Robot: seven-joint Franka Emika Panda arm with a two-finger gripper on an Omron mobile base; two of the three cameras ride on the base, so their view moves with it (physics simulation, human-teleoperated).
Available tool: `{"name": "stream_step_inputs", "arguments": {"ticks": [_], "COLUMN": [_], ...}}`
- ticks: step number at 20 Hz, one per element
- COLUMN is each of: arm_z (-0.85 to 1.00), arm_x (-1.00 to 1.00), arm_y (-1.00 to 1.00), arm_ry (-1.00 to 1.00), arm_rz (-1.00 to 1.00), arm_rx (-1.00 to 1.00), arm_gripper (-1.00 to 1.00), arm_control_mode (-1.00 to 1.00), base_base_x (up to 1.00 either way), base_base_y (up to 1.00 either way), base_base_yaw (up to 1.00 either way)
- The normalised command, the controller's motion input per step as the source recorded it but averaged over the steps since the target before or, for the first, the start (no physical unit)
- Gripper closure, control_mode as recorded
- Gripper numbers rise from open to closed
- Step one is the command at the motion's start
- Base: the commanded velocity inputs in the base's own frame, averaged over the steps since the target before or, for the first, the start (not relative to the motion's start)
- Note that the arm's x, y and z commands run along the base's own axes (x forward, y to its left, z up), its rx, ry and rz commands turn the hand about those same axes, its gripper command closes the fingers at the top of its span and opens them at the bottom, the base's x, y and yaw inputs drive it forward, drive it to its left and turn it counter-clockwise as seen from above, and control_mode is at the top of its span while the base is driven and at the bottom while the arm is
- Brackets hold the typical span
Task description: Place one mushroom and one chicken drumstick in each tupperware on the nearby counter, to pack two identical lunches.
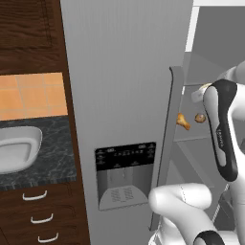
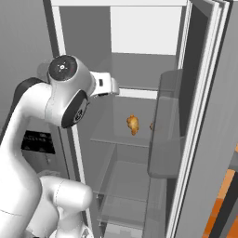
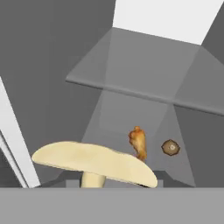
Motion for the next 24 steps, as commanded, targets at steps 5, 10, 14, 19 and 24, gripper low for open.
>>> {"name": "stream_step_inputs", "arguments": {"ticks": [5,10,14,19,24], "arm_z": [-0.65,-0.37,0.0,0.0,0.0], "arm_x": [-0.71,-0.7,0.0,0.0,0.0], "arm_y": [0.35,0.29,0.0,0.0,0.0], "arm_ry": [0.05,0.05,0.0,0.0,0.0], "arm_rz": [-0.08,-0.02,0.0,0.0,0.0], "arm_rx": [0.0,0.0,0.0,0.0,0.0], "arm_gripper": [1.0,1.0,1.0,1.0,1.0], "arm_control_mode": [-1.0,1.0,1.0,1.0,1.0], "base_base_x": [0.0,-0.19,-0.54,-0.07,-0.09], "base_base_y": [0.0,0.17,1.0,1.0,1.0], "base_base_yaw": [0.0,0.0,0.0,0.0,0.0]}}
